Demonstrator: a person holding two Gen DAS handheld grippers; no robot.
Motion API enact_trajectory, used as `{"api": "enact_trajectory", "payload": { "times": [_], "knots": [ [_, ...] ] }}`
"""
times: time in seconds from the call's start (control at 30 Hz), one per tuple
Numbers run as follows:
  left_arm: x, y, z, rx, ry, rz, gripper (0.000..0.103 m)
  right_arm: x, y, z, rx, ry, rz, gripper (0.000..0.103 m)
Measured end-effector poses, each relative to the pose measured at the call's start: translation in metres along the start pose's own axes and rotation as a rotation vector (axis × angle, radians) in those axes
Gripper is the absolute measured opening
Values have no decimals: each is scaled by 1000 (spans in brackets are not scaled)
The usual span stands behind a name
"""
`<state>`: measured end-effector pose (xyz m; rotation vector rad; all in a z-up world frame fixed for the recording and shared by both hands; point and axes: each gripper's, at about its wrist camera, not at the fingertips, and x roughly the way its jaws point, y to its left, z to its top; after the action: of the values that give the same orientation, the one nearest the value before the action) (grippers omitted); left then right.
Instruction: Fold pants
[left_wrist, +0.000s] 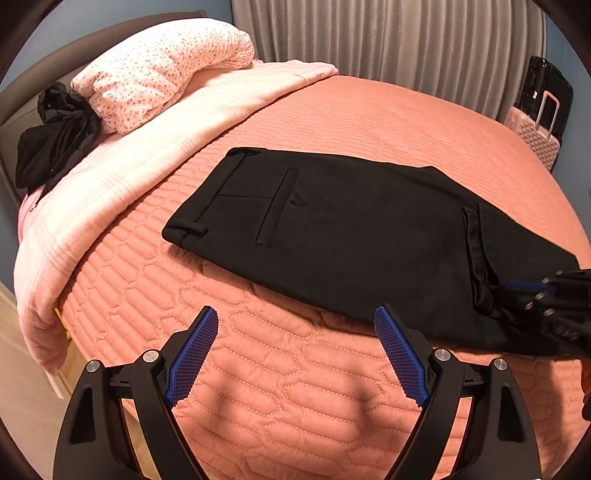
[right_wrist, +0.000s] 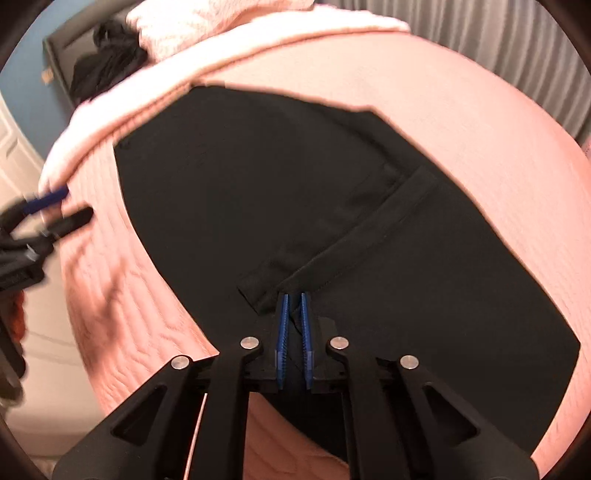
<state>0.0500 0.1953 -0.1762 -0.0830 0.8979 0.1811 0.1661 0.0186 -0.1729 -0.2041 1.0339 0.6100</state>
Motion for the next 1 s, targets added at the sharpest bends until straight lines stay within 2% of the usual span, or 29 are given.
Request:
{"api": "enact_trajectory", "payload": {
  "times": [0.03,0.1,0.23,0.27,0.33,0.4,0.43,0.53,0.57,0.6,0.63,0.67,0.7,0.8,0.9,0.97,1.0],
  "knots": [
    [3,2,0,-7,6,1,85,4,0,0,9,18,28,9],
    [12,12,3,-47,34,-6,85,22,0,-5,-14,97,13,8],
    [27,46,15,-186,48,-51,85,-7,4,-8,27,32,4,10],
    [34,61,19,-255,57,-71,85,-19,6,-12,41,9,-2,10],
    [51,86,23,-382,70,-157,85,-40,9,-19,38,-15,-36,10],
    [73,112,25,-549,72,-259,85,-58,14,-26,52,-36,-32,10],
    [84,120,26,-608,85,-283,85,-59,19,-25,59,-41,-32,10],
    [107,135,30,-725,62,-373,84,-71,23,-33,84,-43,-29,10],
    [113,137,32,-741,69,-383,84,-72,27,-34,88,-38,-29,10],
    [119,139,35,-758,52,-406,84,-68,33,-32,90,-34,-28,19],
    [124,141,39,-765,25,-425,84,-69,35,-34,91,-33,-36,35],
    [128,141,41,-769,13,-434,84,-71,37,-37,91,-39,-46,41],
    [135,142,45,-772,5,-442,84,-73,40,-39,86,-37,-46,42],
    [143,137,57,-771,-7,-444,98,-74,42,-42,87,-35,-63,42],
    [143,121,67,-698,-13,-366,97,-78,33,-48,114,-32,-92,42],
    [139,115,74,-625,-35,-342,73,-81,26,-54,137,-31,-121,42],
    [138,111,78,-576,-32,-316,41,-83,23,-56,145,-32,-135,42]
  ]
}}
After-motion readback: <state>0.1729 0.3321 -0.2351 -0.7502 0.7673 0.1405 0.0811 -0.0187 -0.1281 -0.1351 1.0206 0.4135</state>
